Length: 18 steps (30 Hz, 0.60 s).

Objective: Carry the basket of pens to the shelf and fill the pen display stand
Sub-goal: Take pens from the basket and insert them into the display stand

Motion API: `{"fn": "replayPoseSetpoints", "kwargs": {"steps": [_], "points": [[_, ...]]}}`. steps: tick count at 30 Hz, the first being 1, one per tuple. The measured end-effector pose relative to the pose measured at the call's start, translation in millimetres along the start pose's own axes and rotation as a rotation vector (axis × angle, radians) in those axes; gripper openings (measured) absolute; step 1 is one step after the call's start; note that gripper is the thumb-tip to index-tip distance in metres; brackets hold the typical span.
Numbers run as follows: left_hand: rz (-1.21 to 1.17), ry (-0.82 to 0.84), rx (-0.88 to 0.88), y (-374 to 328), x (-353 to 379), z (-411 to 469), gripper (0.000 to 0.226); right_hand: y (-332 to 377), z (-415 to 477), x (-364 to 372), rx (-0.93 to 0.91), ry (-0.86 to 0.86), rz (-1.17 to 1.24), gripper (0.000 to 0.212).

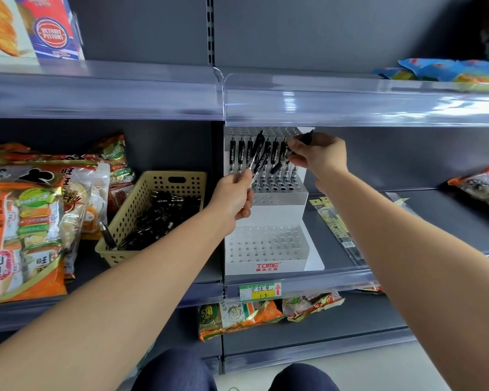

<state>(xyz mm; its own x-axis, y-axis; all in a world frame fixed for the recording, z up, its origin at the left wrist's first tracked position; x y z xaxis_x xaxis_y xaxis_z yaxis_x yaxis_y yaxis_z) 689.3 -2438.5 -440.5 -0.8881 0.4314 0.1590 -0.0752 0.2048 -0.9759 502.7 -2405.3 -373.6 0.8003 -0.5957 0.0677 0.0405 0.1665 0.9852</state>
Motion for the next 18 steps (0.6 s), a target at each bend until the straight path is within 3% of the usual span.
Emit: {"fn": "replayPoseSetpoints", "kwargs": {"steps": [5,11,18], "points": [[0.0,-0.002,0.001,2.5,0.8,2.0,0.019,-5.5,3.3,-9.2,0.028,-0.055,-0.064,0.019],[0.005,-0.005,-0.002,5.4,4.1,3.1,0.018,13.8,-1.6,-19.6,-0.225,-0.206,-0.551,0.012],[0.022,-0.024,-0.001,8.0,2.6,10.1,0.014,16.3,2.9,-24.9,-0.282,-0.281,-0.621,0.019]]}}
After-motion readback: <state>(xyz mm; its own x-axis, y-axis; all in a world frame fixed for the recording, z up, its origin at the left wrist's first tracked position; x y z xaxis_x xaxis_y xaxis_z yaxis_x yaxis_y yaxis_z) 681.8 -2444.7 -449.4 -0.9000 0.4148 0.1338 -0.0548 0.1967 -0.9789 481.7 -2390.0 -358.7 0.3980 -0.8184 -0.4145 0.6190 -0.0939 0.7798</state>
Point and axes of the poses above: each hand's wrist, its own z-axis towards the middle knuckle, its own x-axis out of the palm, y = z × x, the point moved 8 cm from there along z, towards the middle knuckle, and after that the axes turned 4 degrees about y, right-handed, at the moved point
